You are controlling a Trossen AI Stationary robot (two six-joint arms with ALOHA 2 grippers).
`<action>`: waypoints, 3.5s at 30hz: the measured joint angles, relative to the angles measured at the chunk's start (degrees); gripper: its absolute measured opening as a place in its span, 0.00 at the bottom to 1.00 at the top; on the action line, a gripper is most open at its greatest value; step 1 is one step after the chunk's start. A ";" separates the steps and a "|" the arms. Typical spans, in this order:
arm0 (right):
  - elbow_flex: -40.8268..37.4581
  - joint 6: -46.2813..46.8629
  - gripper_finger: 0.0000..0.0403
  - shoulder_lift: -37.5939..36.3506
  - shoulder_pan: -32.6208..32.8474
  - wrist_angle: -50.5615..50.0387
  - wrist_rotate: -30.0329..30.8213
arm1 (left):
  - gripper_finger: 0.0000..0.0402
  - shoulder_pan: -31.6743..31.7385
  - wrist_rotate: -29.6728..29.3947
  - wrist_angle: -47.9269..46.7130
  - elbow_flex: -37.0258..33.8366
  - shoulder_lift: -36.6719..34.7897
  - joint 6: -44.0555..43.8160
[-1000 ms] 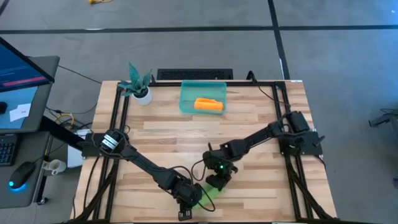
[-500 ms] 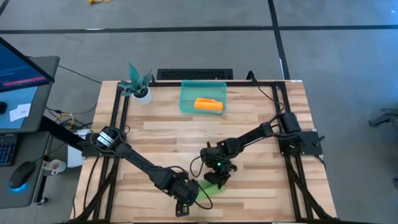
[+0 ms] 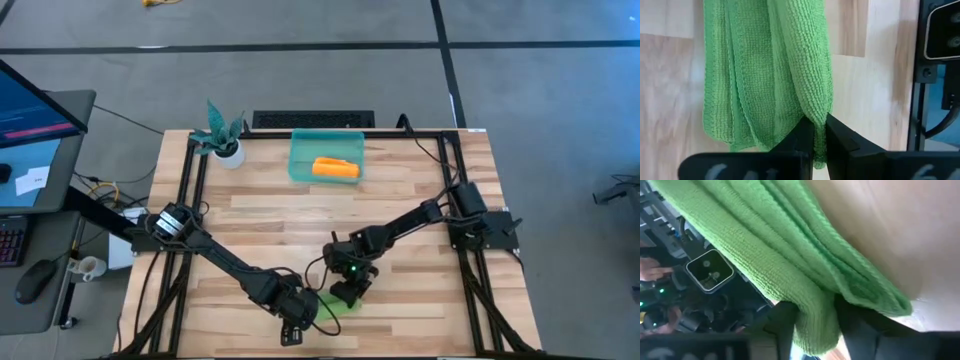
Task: Roll microfiber towels into tight, uniform cylinder then place into a basket
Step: Roll the green microfiber cloth
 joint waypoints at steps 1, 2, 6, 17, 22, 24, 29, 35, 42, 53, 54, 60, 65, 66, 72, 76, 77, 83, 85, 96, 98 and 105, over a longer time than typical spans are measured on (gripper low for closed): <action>0.02 -0.21 0.43 0.01 -0.02 0.11 -0.31 | 0.03 0.02 -0.11 -0.28 0.02 0.00 0.00; 0.02 -0.25 0.46 0.04 -0.05 0.19 -1.05 | 0.03 0.02 -0.15 -0.41 0.02 0.00 0.00; -0.06 -1.44 0.53 -0.99 -0.03 -0.11 -1.48 | 0.03 0.04 -0.43 -1.69 0.09 0.00 0.05; -0.31 -7.23 0.56 -7.79 -0.22 -8.82 6.01 | 0.03 0.17 -1.67 -7.33 0.07 0.00 0.11; -0.33 -11.18 0.56 -9.73 0.61 -11.11 8.21 | 0.03 0.26 -2.13 -7.50 0.07 0.00 0.11; -0.29 -13.92 0.55 -10.81 1.87 -10.70 9.30 | 0.03 0.26 -2.21 -7.46 0.07 0.00 0.17; -0.27 -20.93 0.56 -13.72 7.08 -8.73 16.40 | 0.03 0.26 -2.23 -7.37 0.07 0.00 0.37; -0.22 -23.55 0.55 -13.54 14.61 5.41 27.97 | 0.03 0.28 -2.02 -7.23 0.07 0.00 0.37; -0.11 -35.74 0.54 -13.54 21.68 8.23 48.97 | 0.03 0.33 -1.82 -7.16 0.07 0.00 -0.08; -0.11 -49.12 0.54 -11.49 24.21 6.86 63.01 | 0.03 0.42 -1.32 -7.03 0.07 0.00 -1.55; -0.11 -49.12 0.54 -11.49 24.01 6.85 63.00 | 0.03 0.42 -1.33 -7.05 0.07 0.00 -1.55; -0.04 -48.49 0.53 -8.97 24.04 8.45 63.02 | 0.03 0.44 -1.31 -7.07 0.09 0.00 -1.55; 0.11 -47.57 0.54 -5.06 24.09 8.14 64.06 | 0.03 0.42 -1.29 -7.16 0.09 0.00 -1.44; 0.07 -46.81 0.53 -4.82 24.09 7.63 64.79 | 0.03 0.42 -1.29 -7.15 0.11 0.00 -1.38; 0.12 -42.91 0.49 -4.10 23.39 5.66 65.88 | 0.03 0.44 -1.33 -7.06 0.11 0.00 -1.38; 0.20 -41.08 0.44 -3.38 22.73 4.53 66.00 | 0.03 0.44 -1.64 -6.68 0.11 0.00 -0.86; 0.26 -41.08 0.43 -3.42 22.58 4.12 66.00 | 0.03 0.44 -1.70 -6.64 0.11 0.00 -0.41; 0.38 -36.96 0.34 -2.46 21.64 3.52 65.48 | 0.03 0.42 -2.83 -6.77 0.11 0.00 0.86; 0.35 -35.08 0.29 -2.42 21.18 3.30 63.65 | 0.03 0.42 -2.93 -6.92 0.11 0.00 1.50; 0.07 -26.23 0.08 -2.41 18.97 14.07 28.84 | 0.03 -0.73 0.64 -4.63 0.41 0.00 -1.35; 0.07 -23.55 0.10 -2.35 18.13 15.85 23.39 | 0.03 -1.01 2.18 -4.21 0.39 -0.02 -2.63; 0.15 -13.95 0.05 -2.07 14.34 15.91 9.14 | 0.03 -1.11 9.71 1.62 0.28 -0.04 -6.40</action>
